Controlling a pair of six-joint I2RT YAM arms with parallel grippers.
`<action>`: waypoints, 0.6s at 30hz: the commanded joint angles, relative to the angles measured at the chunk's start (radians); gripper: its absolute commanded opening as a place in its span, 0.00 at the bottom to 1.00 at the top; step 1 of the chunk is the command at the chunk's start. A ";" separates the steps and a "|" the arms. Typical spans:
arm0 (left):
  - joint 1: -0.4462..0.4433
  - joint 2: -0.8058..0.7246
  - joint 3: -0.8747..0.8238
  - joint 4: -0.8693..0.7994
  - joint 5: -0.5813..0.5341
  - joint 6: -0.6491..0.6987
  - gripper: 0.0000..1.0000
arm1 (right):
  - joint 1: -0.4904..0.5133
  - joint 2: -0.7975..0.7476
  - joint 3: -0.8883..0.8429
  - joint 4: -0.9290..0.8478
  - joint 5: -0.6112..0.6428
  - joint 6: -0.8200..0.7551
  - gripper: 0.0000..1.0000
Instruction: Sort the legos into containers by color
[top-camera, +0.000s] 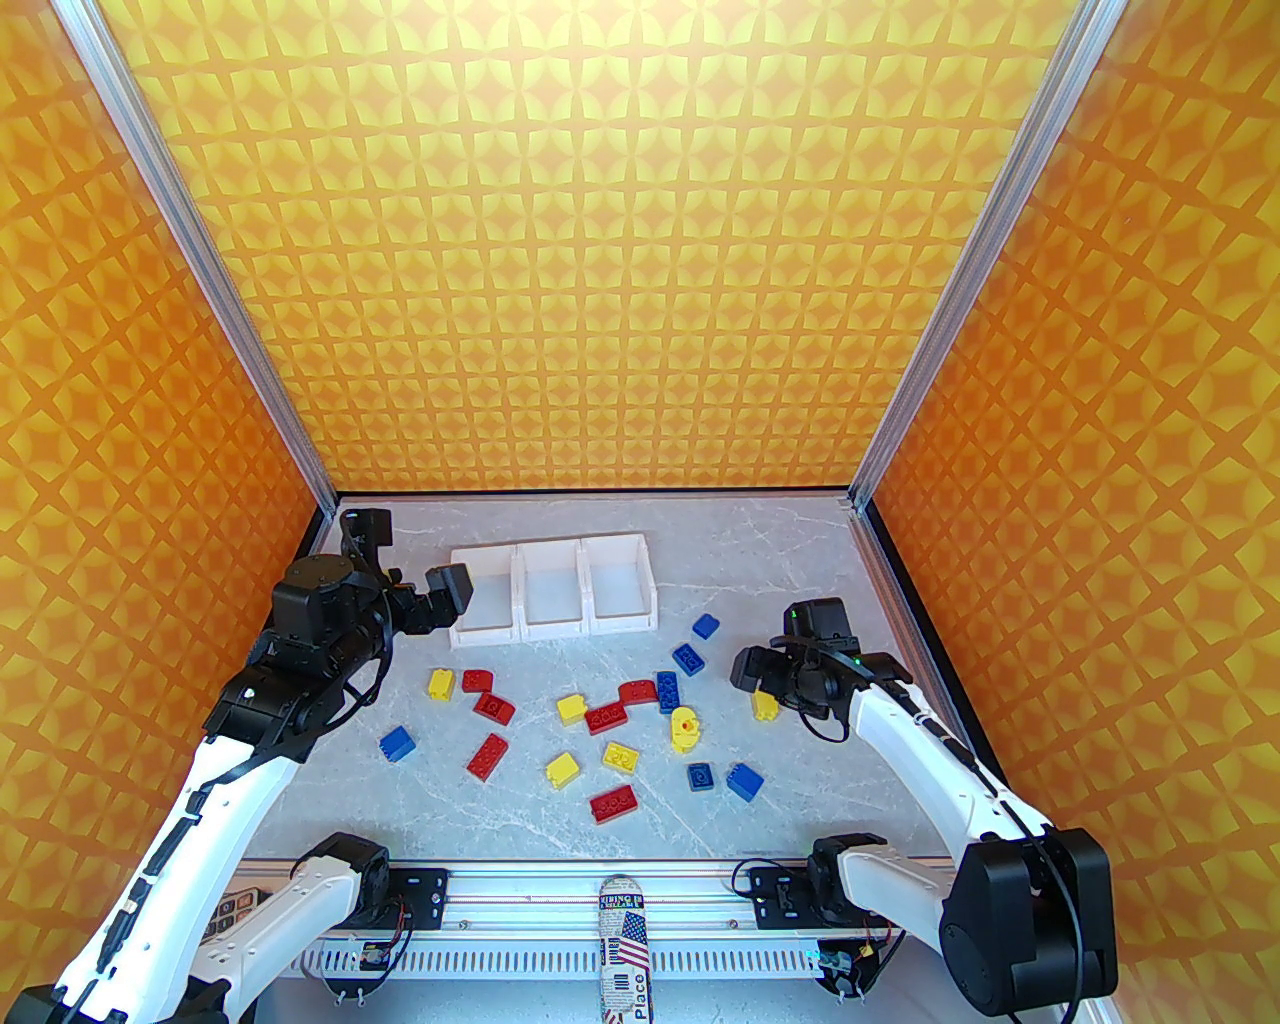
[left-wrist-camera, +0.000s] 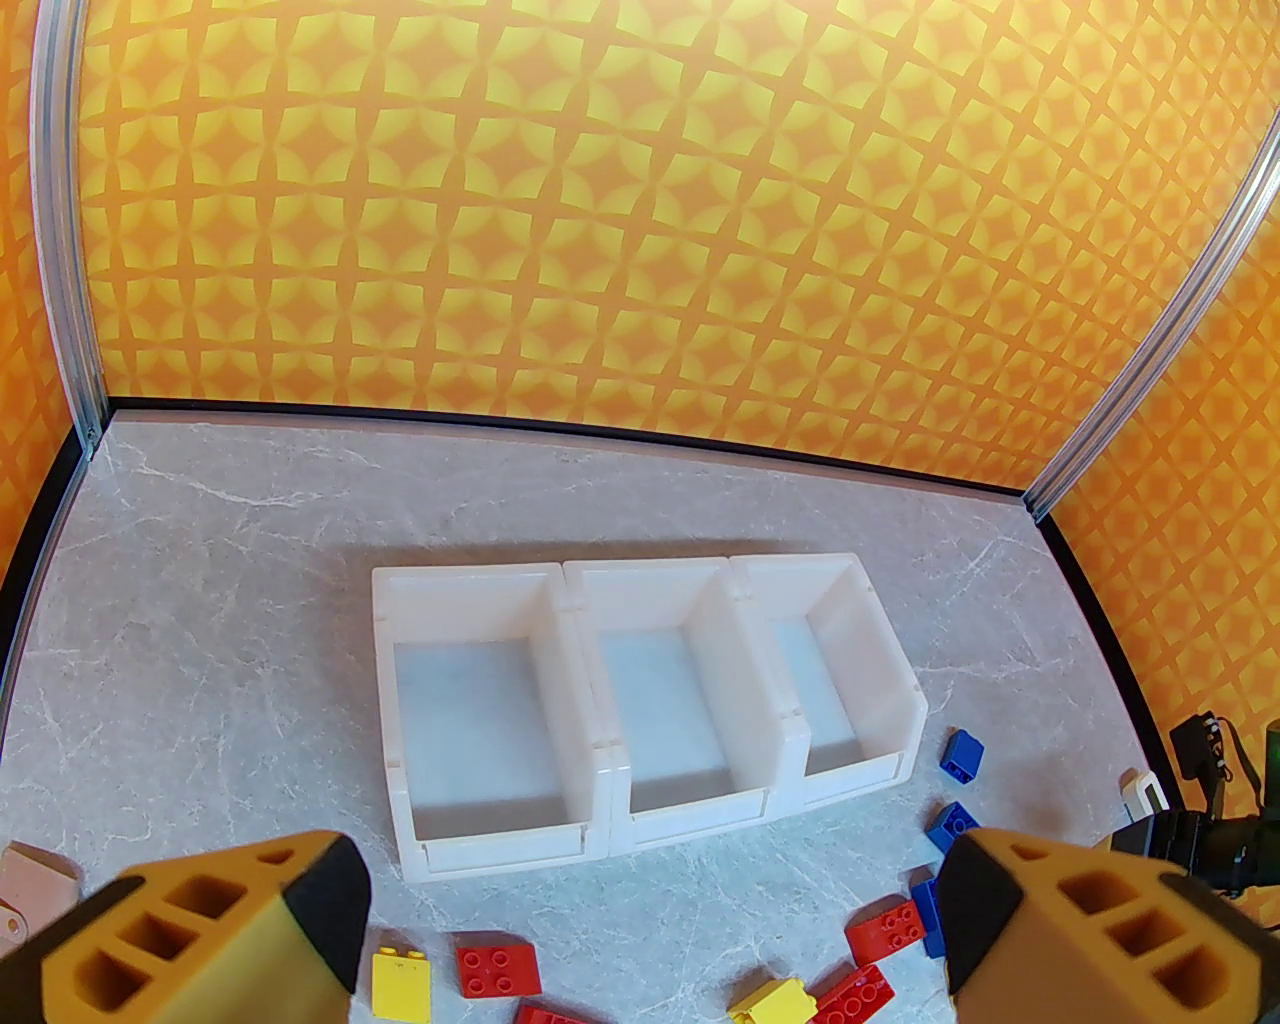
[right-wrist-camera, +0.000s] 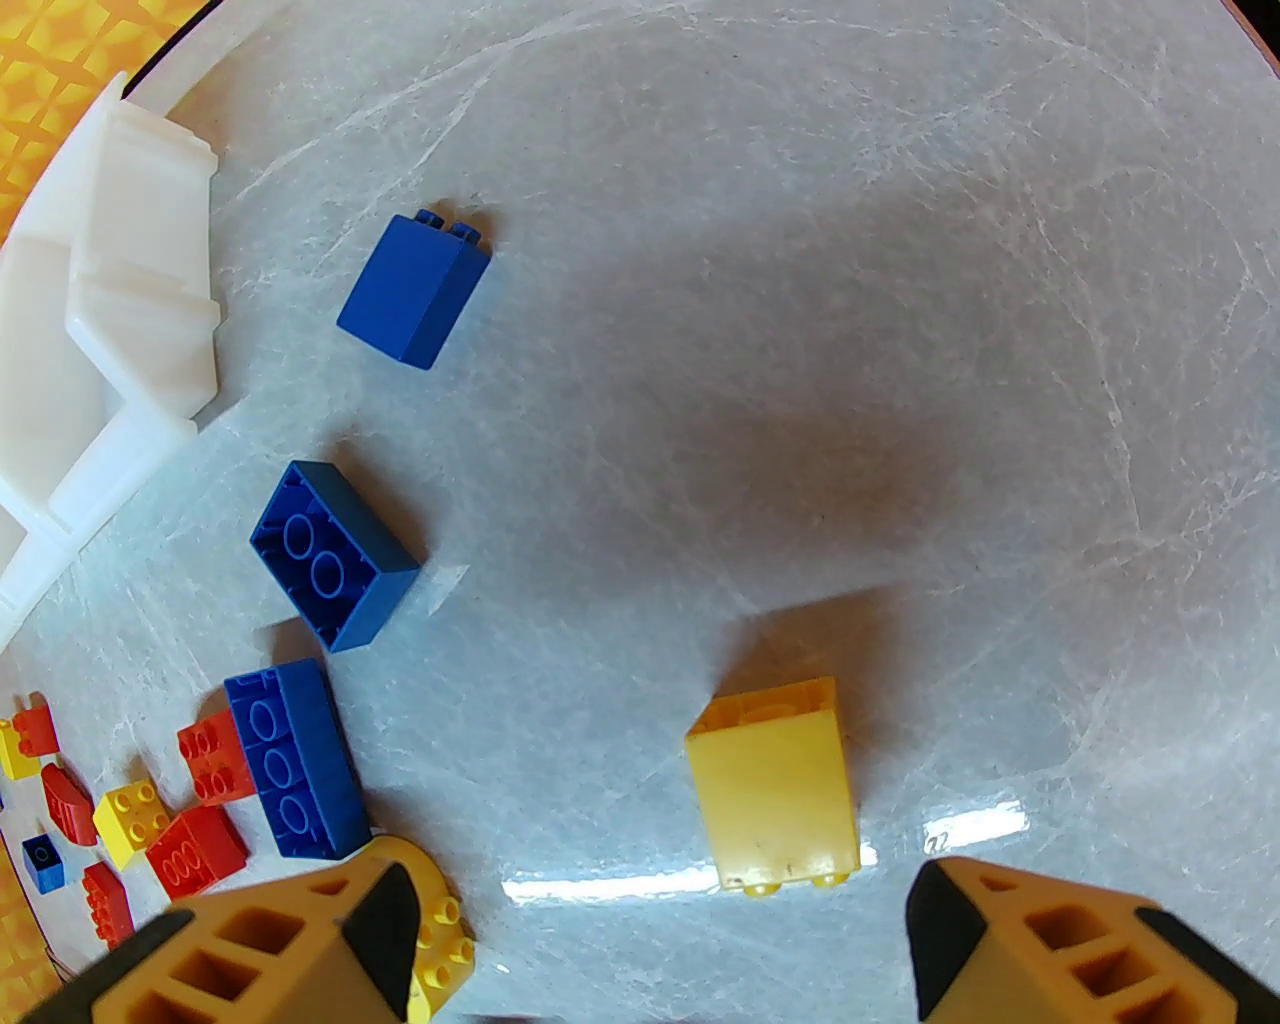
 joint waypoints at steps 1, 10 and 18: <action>-0.003 0.004 0.009 -0.006 0.023 0.019 0.99 | 0.003 0.050 -0.003 0.007 0.037 0.005 0.79; -0.003 0.002 0.016 -0.028 0.023 0.030 0.99 | 0.017 0.166 0.022 0.002 0.086 -0.026 0.74; -0.003 0.007 0.014 -0.023 0.022 0.029 0.99 | 0.026 0.237 0.041 0.001 0.067 -0.056 0.54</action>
